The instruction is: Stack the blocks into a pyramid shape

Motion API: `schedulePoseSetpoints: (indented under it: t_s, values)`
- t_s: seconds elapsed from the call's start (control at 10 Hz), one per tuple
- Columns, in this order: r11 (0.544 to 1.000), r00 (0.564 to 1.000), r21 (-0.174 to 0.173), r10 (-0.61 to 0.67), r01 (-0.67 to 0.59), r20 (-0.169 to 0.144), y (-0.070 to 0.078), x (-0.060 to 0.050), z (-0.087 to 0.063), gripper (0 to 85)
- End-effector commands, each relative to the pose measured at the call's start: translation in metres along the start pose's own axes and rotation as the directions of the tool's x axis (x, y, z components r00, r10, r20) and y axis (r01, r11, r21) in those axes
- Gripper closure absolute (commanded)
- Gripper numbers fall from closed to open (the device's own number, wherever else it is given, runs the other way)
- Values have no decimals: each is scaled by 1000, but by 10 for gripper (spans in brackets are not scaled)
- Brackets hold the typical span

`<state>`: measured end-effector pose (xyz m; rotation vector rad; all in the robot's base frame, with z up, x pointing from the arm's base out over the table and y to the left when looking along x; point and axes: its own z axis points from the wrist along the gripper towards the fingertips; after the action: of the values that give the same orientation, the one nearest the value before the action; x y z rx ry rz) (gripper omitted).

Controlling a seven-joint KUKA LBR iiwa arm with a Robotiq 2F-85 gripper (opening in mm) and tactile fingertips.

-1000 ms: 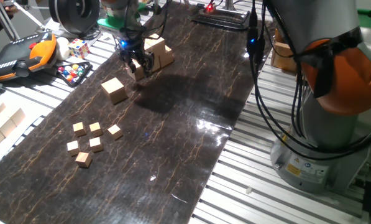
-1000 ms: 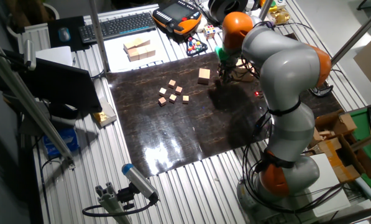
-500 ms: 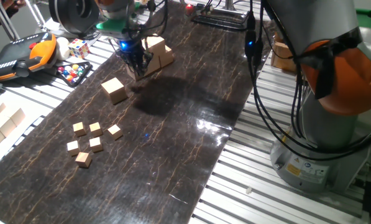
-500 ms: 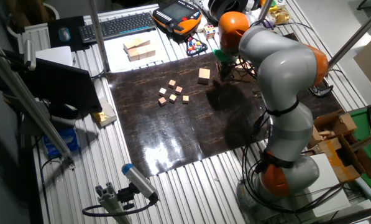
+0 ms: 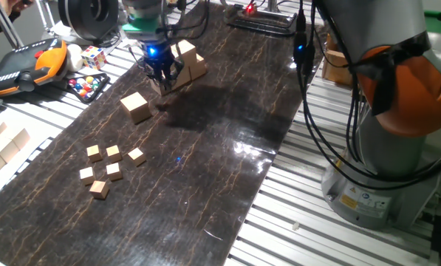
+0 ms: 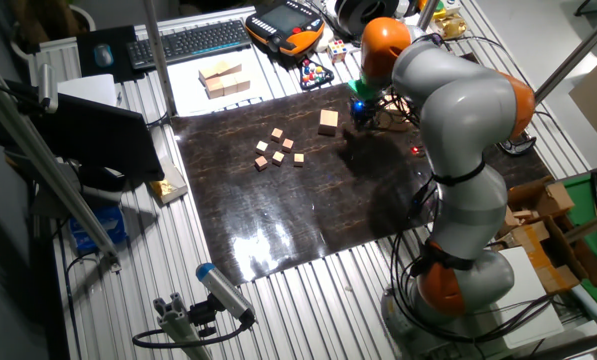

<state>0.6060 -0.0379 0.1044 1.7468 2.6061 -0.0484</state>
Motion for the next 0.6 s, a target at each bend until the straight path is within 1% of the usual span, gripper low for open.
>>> schedulePoseSetpoints:
  t_s: [0.0,0.1,0.2,0.3,0.4,0.5]
  values:
    - [727,727,5,-686,686,28,6,7,-2,843]
    - [704,703,13,-710,710,33,13,14,-6,843]
    - [676,675,24,-737,736,36,19,19,-8,843]
    - [632,631,37,-775,774,42,24,19,-9,843]
    - [592,590,35,-805,805,60,28,18,-10,843]
    - [548,544,42,-836,836,71,33,17,-12,830]
